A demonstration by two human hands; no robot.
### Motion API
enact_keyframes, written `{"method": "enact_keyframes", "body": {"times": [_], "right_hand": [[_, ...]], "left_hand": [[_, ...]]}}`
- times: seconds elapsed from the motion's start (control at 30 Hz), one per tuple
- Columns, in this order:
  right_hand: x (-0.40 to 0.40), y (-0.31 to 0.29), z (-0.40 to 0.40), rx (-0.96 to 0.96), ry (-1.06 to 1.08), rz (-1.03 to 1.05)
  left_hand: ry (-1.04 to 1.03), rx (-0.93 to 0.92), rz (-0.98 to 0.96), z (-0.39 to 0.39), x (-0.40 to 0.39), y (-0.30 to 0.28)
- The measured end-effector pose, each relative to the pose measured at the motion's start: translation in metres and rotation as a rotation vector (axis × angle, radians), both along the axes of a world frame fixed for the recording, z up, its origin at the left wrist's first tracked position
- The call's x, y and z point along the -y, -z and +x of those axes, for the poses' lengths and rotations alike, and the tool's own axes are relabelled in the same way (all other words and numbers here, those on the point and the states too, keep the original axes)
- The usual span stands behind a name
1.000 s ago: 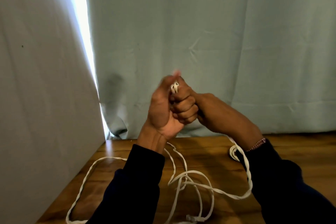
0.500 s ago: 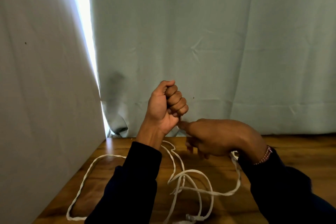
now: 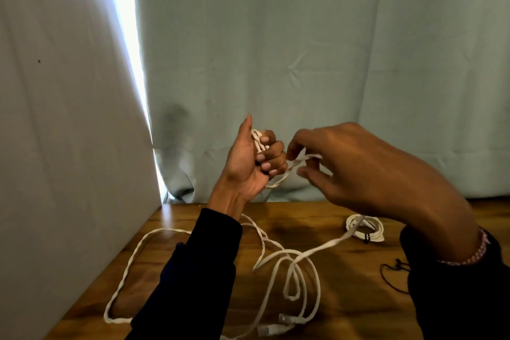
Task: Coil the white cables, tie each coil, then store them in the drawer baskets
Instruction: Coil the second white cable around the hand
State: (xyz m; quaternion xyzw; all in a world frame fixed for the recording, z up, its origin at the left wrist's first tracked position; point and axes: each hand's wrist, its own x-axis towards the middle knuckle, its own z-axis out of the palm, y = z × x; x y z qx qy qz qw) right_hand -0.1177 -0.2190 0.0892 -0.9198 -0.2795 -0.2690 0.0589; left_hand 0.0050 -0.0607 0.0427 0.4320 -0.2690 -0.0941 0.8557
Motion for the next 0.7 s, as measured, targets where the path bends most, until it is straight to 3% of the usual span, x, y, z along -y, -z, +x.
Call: {"method": "enact_keyframes", "body": {"times": [0.37, 0.7], "right_hand": [[0.01, -0.002, 0.039, 0.489, -0.182, 0.237], [0.027, 0.0, 0.06, 0.563, -0.263, 0.375]], "left_hand": [[0.107, 0.191, 0.219, -0.013, 0.009, 0.001], [0.312, 0.27, 0.298, -0.028, 0.021, -0.007]]}}
